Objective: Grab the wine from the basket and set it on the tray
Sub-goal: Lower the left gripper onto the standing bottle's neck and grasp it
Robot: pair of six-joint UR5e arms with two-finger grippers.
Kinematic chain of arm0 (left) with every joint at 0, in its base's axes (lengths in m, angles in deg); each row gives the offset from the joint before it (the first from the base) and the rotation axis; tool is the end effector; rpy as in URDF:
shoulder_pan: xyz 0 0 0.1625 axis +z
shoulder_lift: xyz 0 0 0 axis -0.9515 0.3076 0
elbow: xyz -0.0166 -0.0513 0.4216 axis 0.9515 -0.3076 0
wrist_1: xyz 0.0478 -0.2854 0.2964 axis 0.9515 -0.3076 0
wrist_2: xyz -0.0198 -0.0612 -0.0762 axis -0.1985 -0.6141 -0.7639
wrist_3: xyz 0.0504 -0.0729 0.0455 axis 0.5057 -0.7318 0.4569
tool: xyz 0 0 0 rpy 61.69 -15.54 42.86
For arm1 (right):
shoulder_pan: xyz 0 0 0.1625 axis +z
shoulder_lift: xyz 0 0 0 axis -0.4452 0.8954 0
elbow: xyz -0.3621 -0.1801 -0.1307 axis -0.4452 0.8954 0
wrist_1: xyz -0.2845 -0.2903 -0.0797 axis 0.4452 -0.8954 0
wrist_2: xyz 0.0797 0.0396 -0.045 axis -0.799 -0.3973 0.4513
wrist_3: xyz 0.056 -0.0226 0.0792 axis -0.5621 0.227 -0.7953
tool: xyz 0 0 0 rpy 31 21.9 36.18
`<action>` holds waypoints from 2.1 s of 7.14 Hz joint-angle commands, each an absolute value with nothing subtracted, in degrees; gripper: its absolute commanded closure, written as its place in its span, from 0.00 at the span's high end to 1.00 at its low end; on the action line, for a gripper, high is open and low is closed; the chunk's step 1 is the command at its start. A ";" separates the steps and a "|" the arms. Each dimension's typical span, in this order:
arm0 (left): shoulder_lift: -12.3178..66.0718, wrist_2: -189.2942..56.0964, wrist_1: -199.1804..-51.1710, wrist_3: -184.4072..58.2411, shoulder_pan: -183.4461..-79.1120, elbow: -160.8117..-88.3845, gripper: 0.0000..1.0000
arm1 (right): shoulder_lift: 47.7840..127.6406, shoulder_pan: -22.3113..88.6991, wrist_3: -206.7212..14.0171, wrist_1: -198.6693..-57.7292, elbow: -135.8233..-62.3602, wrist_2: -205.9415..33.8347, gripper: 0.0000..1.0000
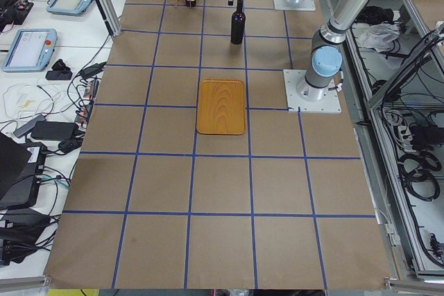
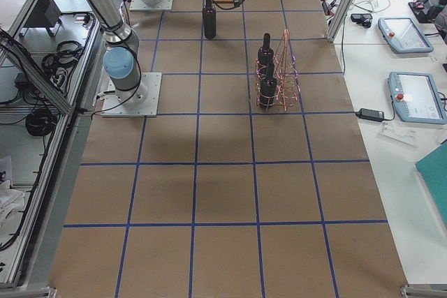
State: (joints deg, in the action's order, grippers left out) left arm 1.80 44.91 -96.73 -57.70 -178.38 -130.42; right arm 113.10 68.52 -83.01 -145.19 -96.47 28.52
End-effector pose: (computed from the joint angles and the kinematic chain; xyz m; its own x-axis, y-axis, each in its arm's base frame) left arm -0.2550 -0.3971 0.4786 -0.9926 0.1210 0.0029 0.1210 0.9925 -0.0147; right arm 0.1704 -0.4528 0.5359 -0.9994 -0.0280 0.0184 -0.0304 0.9880 -0.1516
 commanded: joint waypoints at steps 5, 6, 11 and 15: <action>10.53 42.74 -88.71 -60.14 -189.06 -133.37 1.00 | 112.74 68.04 -83.37 -140.66 -95.83 27.32 1.00; 10.71 42.91 -87.40 -59.17 -189.07 -134.34 1.00 | 112.74 68.04 -83.37 -140.66 -95.83 27.49 1.00; 10.18 42.83 -87.38 -57.93 -189.07 -137.52 0.75 | 113.18 68.04 -83.37 -140.93 -95.83 27.85 1.00; 10.27 42.65 -88.08 -57.93 -188.98 -136.81 0.00 | 113.18 68.13 -83.37 -140.93 -95.92 27.76 1.00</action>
